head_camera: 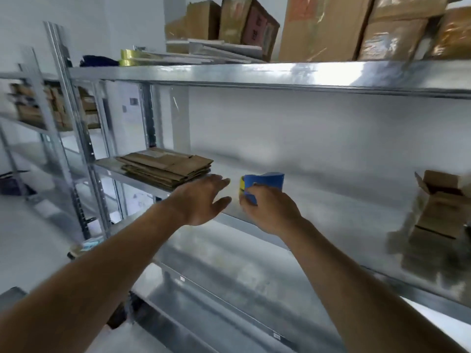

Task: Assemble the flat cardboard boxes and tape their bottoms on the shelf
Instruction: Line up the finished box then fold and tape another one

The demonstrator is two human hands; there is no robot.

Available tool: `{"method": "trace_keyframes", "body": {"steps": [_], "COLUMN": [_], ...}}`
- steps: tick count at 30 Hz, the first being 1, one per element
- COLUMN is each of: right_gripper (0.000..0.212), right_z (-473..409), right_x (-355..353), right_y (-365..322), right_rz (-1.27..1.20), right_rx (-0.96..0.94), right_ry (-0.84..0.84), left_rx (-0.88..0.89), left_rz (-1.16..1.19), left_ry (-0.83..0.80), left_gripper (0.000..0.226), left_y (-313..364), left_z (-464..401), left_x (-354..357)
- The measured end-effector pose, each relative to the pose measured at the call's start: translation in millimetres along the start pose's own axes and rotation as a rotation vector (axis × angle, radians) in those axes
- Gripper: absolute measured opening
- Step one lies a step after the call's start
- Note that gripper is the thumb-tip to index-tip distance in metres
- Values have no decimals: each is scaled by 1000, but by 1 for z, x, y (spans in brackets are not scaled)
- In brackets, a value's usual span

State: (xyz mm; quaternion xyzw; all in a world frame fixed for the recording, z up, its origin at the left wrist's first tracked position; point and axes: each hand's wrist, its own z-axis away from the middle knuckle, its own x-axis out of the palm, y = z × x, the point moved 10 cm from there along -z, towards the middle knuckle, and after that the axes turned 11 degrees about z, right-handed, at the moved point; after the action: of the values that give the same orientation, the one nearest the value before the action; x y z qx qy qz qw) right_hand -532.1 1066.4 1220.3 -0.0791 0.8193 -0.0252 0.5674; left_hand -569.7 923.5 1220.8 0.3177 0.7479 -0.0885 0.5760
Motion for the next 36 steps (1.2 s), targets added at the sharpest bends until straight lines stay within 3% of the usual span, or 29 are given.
{"method": "trace_keyframes", "body": {"steps": [6, 11, 30, 36], "right_gripper": [48, 44, 43, 53], "right_z": [-44, -97, -324, -378], "right_x": [35, 56, 184, 210], "right_y": [-69, -104, -141, -143], "right_rz": [-29, -5, 40, 54], "right_rx": [-33, -46, -58, 69], "right_ry": [-18, -31, -107, -134], "left_rx": [-10, -72, -192, -150], "left_rz": [-46, 6, 45, -7], "left_ry": [-62, -56, -103, -155], "left_gripper": [70, 45, 74, 78], "left_y": [-93, -152, -382, -444], "left_z": [6, -8, -154, -200], "left_x": [-18, -33, 1, 9]}}
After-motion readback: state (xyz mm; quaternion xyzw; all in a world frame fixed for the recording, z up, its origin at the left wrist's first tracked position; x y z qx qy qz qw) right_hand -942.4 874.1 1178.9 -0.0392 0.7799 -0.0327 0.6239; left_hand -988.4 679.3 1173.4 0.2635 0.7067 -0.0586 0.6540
